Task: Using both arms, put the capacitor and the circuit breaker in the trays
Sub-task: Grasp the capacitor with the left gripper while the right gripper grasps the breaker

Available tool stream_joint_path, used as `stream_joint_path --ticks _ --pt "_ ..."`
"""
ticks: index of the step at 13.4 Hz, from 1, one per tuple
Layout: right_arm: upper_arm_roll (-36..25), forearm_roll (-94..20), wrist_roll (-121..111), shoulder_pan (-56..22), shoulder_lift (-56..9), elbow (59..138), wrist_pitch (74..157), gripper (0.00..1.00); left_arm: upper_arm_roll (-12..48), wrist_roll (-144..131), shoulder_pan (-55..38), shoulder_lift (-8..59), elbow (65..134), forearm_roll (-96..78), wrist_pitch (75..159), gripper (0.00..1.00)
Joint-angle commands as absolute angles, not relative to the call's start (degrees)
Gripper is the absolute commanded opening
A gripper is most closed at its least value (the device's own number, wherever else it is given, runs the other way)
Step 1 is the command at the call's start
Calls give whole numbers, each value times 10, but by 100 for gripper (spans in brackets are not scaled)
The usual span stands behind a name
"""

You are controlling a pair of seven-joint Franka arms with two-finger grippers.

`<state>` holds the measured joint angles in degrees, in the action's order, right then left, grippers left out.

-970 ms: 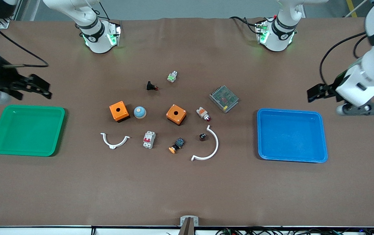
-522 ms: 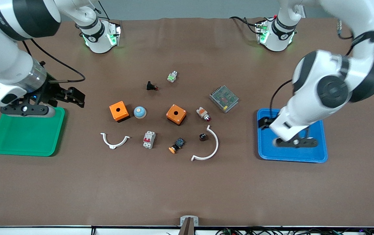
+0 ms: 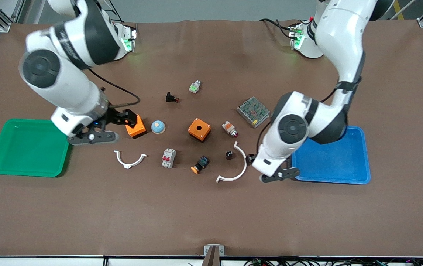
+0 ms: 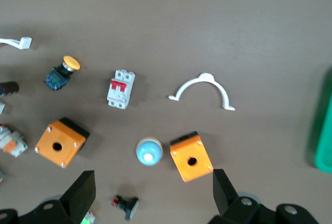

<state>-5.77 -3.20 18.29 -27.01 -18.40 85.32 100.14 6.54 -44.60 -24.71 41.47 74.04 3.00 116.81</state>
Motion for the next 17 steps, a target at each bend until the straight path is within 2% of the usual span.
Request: stream_joint_path --ticks 1,4,7,11,13,15,16,17 --pt "-63 -51 226 -294 -222 873 1075 100 65 -506 -269 453 715 11 1202 84" --pt "-63 -52 254 -313 -247 928 1181 100 63 -557 -290 484 716 1 1219 78" --pt "-63 -70 254 -307 -300 929 1241 100 62 -615 -312 511 716 1 1260 71" --pt "-63 -82 255 -305 -349 927 1300 100 62 -631 -322 527 722 1 1261 65" --pt "-62 -85 255 -306 -367 924 1319 100 62 -639 -327 535 722 1 1260 53" --pt "-62 -138 254 -312 -378 923 1328 99 61 -642 -330 535 722 3 1260 38" --pt "-63 -143 253 -313 -381 923 1332 99 61 -642 -330 534 722 2 1259 22" --pt "-63 -143 253 -313 -386 923 1334 97 60 -641 -330 534 722 4 1259 0"
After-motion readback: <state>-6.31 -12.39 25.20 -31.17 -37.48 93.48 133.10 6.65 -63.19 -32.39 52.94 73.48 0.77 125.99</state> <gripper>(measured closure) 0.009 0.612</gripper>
